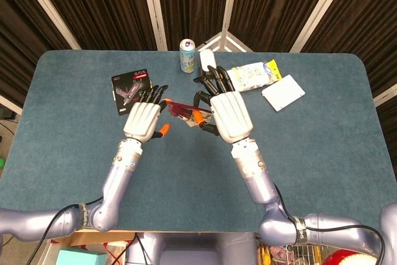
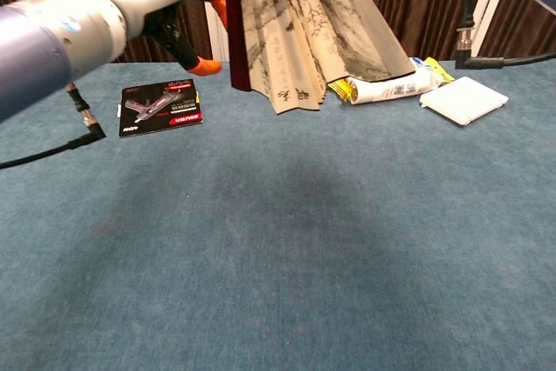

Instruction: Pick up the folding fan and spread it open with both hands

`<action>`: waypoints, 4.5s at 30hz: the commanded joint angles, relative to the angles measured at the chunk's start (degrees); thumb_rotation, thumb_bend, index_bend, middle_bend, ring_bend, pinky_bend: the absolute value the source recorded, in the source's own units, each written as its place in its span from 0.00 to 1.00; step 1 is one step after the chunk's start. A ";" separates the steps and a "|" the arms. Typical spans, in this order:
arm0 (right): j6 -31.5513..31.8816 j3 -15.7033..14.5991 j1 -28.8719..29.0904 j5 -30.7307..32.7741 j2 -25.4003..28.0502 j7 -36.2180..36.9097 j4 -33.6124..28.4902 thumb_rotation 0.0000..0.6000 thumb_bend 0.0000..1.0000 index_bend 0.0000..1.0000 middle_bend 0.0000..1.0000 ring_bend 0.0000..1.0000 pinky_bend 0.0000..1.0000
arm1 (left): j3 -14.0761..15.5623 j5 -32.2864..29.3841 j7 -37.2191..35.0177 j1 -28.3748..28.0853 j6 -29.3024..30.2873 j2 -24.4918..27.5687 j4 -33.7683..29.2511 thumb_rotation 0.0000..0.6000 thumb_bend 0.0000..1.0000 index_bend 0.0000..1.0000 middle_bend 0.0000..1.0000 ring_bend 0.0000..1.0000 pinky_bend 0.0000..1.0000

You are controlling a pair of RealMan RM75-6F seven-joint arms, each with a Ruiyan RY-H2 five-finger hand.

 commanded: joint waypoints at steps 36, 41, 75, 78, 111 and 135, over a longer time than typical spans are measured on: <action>1.60 -10.25 -4.55 -9.68 8.90 2.76 8.13 1.00 0.56 0.76 0.28 0.04 0.00 | 0.58 1.00 -4.43 3.62 4.88 9.70 -1.82 1.00 0.64 0.61 0.12 0.00 0.00; 1.78 -12.08 -5.65 -12.32 11.01 3.29 10.18 1.00 0.56 0.76 0.28 0.04 0.00 | 0.94 1.20 -6.11 5.00 4.74 12.34 -2.59 1.00 0.64 0.61 0.12 0.00 0.00; 4.46 -16.57 -7.42 -22.13 10.23 6.33 22.92 1.00 0.56 0.76 0.28 0.04 0.00 | 1.55 3.90 -10.00 3.40 5.66 9.85 -0.43 1.00 0.64 0.62 0.12 0.00 0.00; 4.59 -16.61 -7.51 -22.27 10.22 6.26 23.60 1.00 0.56 0.77 0.28 0.04 0.00 | 1.53 3.92 -10.16 3.26 5.66 9.63 -0.10 1.00 0.64 0.62 0.12 0.00 0.00; 8.17 -17.51 -7.95 -25.63 5.02 6.00 34.88 1.00 0.56 0.77 0.28 0.06 0.00 | 2.24 9.23 -14.51 2.08 6.81 6.34 5.74 1.00 0.64 0.62 0.12 0.00 0.00; 10.58 -23.61 -11.63 -31.09 5.71 7.33 31.84 1.00 0.56 0.72 0.28 0.06 0.00 | 8.18 12.13 -15.85 6.92 7.14 8.95 0.67 1.00 0.60 0.55 0.09 0.00 0.00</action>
